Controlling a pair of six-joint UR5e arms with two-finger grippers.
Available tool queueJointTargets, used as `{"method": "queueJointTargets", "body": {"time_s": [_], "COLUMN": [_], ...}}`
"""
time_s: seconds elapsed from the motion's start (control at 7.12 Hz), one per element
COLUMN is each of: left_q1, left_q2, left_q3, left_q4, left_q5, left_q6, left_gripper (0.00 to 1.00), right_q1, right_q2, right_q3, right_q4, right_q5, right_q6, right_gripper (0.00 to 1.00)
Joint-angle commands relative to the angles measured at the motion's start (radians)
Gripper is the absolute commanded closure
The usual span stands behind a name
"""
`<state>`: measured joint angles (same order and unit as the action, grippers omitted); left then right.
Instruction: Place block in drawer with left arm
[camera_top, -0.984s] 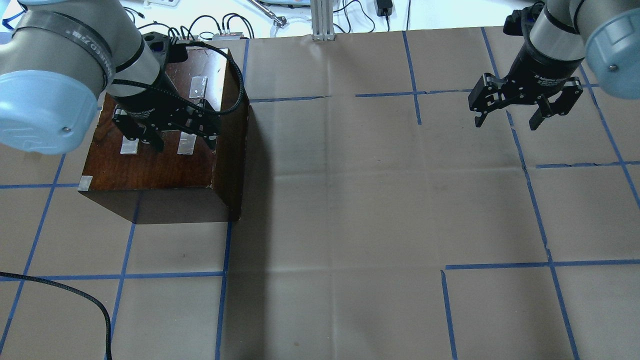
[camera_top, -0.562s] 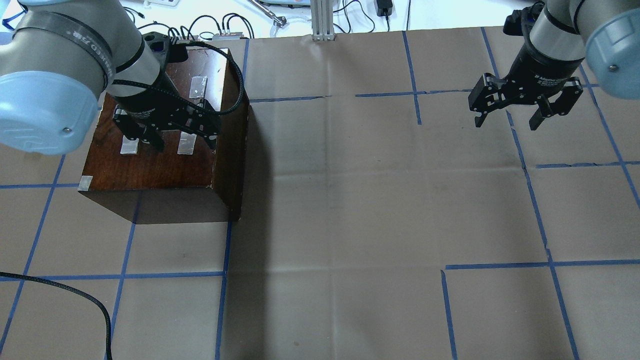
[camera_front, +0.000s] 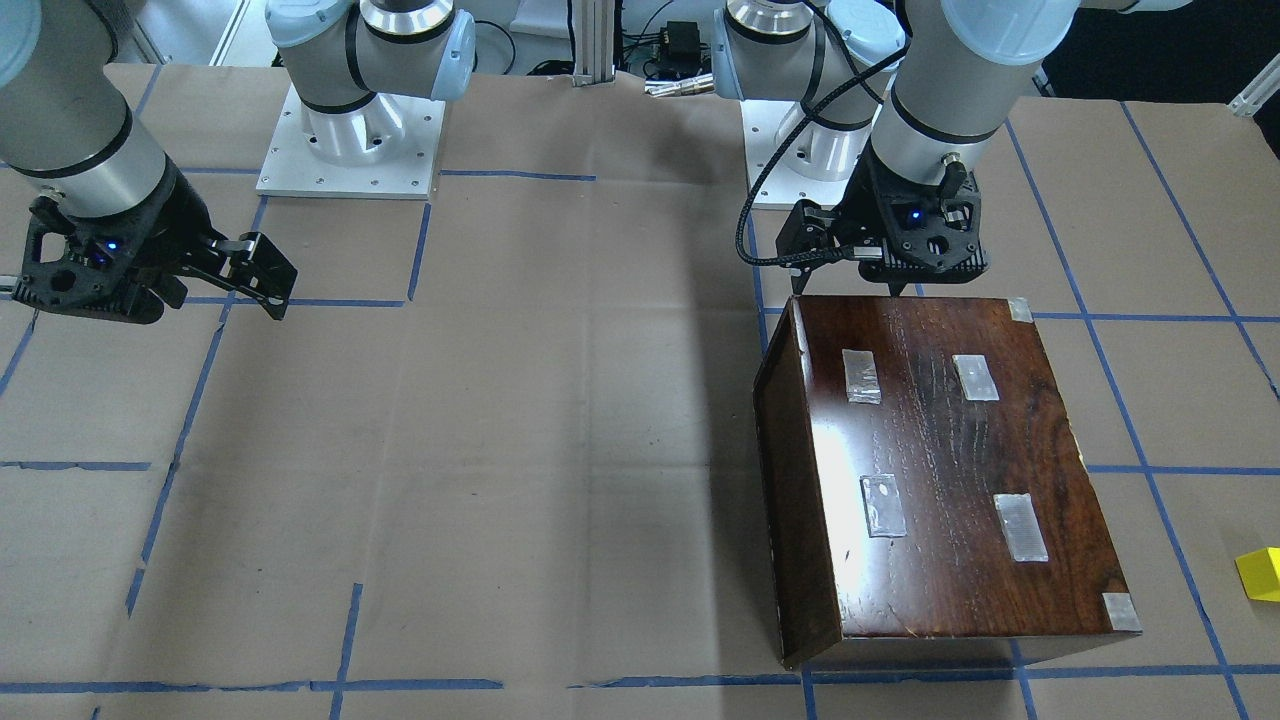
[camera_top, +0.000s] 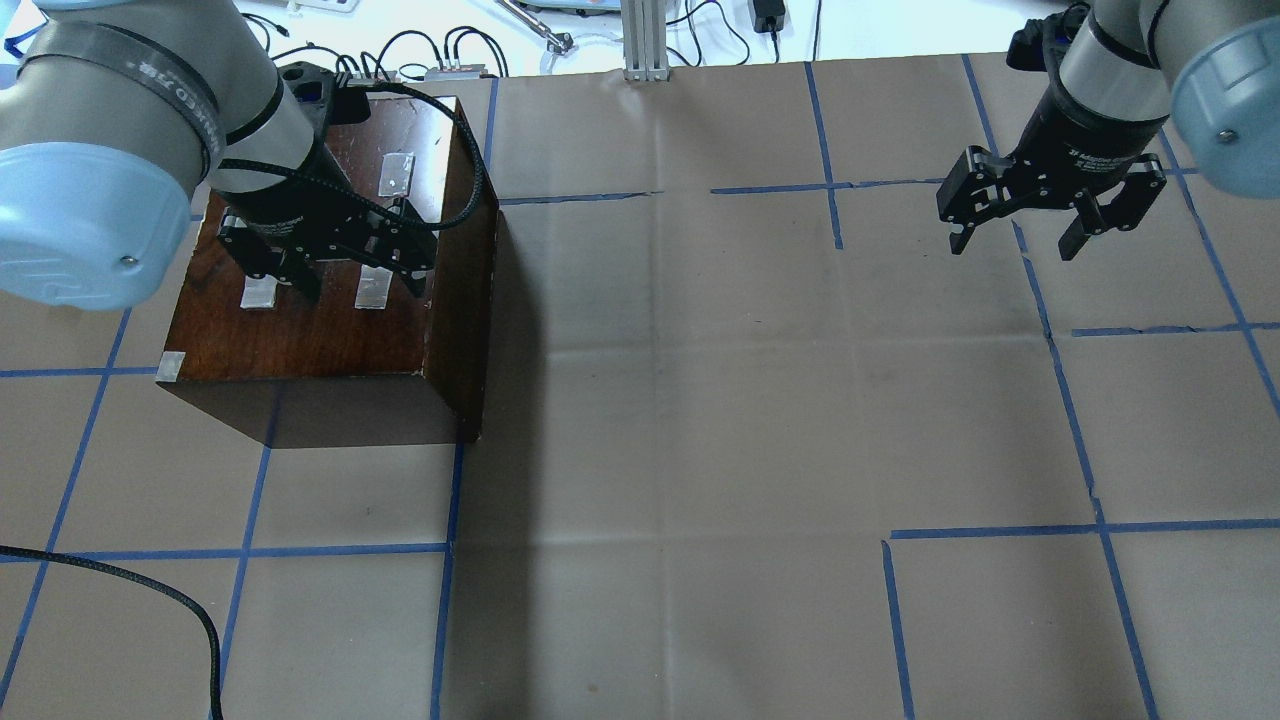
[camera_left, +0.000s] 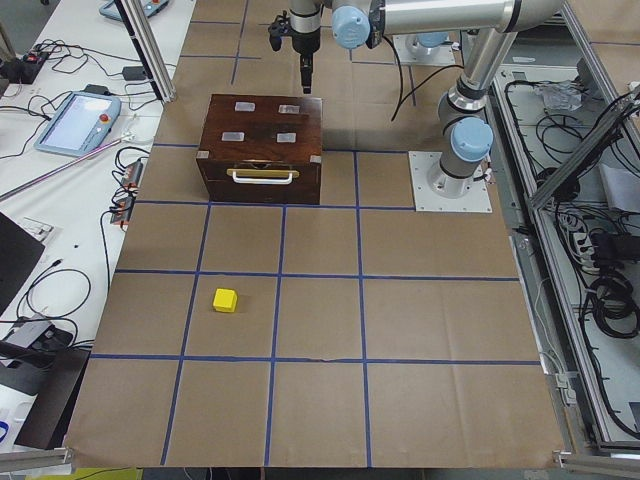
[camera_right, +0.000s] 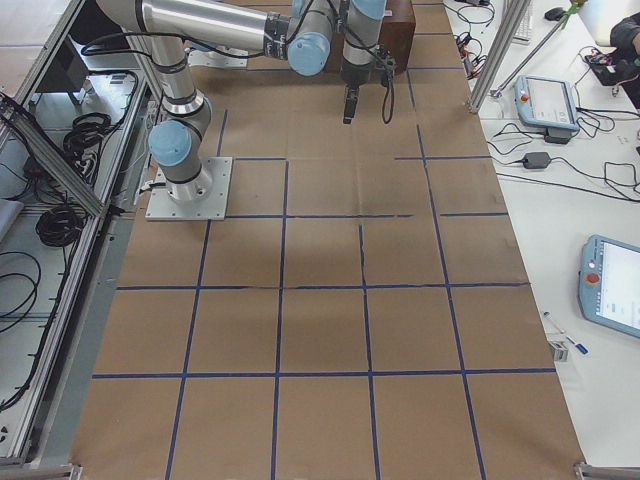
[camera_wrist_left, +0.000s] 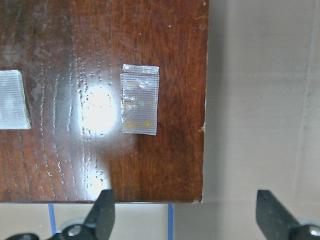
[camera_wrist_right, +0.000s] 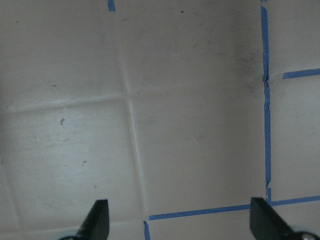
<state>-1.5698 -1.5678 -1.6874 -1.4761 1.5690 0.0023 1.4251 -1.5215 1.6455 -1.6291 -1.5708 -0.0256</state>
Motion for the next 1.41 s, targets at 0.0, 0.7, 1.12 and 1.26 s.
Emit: {"method": "queueJointTargets", "body": {"time_s": [0.0,0.7,1.12,1.26], "left_q1": [0.005,0.207,0.475,0.506], "left_q2": [-0.006,-0.023,-0.116,-0.174], "left_q3": [0.0,0.02,0.061,0.108], "left_q4": [-0.001,-0.009,0.008,0.007], "left_q5": [-0.001,-0.001,-0.017,-0.027], "left_q6": [0.002,0.165,0.502,0.556], "left_gripper": [0.01,0.01,0.01,0.01], "right_q1": [0.0,0.0,0.0,0.0], "right_q2": [0.0,0.0,0.0,0.0], "right_q3": [0.0,0.0,0.0,0.0], "right_q4": [0.0,0.0,0.0,0.0], "right_q5": [0.0,0.0,0.0,0.0], "right_q6": [0.001,0.0,0.001,0.001], "right_gripper": [0.0,0.0,0.0,0.0]}}
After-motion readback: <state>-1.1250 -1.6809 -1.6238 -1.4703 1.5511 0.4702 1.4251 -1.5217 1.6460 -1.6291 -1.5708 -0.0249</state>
